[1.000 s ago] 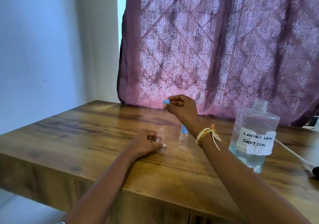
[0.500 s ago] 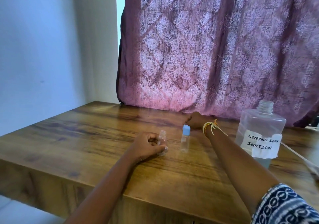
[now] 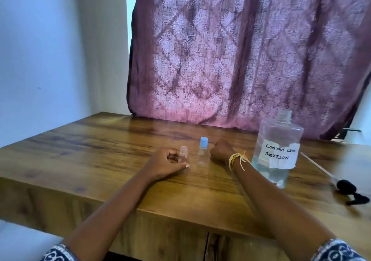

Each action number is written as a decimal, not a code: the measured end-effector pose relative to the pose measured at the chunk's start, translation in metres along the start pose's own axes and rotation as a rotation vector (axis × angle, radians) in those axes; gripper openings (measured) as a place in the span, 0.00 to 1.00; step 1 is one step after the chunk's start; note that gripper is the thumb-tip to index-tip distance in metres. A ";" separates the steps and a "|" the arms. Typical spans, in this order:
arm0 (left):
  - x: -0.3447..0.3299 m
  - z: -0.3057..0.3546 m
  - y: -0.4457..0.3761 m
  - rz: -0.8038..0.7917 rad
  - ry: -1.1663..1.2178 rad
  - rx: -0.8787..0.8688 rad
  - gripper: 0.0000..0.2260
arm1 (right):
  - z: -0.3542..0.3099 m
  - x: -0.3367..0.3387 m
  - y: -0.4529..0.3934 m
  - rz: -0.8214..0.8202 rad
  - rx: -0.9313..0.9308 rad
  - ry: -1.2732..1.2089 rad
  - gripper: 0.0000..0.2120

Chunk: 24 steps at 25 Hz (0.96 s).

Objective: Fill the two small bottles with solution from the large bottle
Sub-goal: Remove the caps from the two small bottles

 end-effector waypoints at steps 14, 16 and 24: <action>-0.106 0.054 0.011 -0.003 -0.066 -0.002 0.13 | 0.046 0.075 0.140 0.110 0.153 -0.158 0.08; -0.121 0.059 0.003 -0.021 -0.039 -0.020 0.11 | 0.050 0.092 0.150 0.164 0.193 -0.281 0.09; -0.145 0.062 -0.018 -0.040 0.019 -0.058 0.15 | 0.083 0.139 0.144 0.690 0.335 -0.507 0.14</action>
Point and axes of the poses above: each hand's wrist, its own y-axis away from the middle knuckle, its own x-axis out of the back of the hand, z = x × y, the point moved 2 cm from there along -y, towards the middle knuckle, and after that the axes turned 4 degrees about y, right-handed, at the moved point
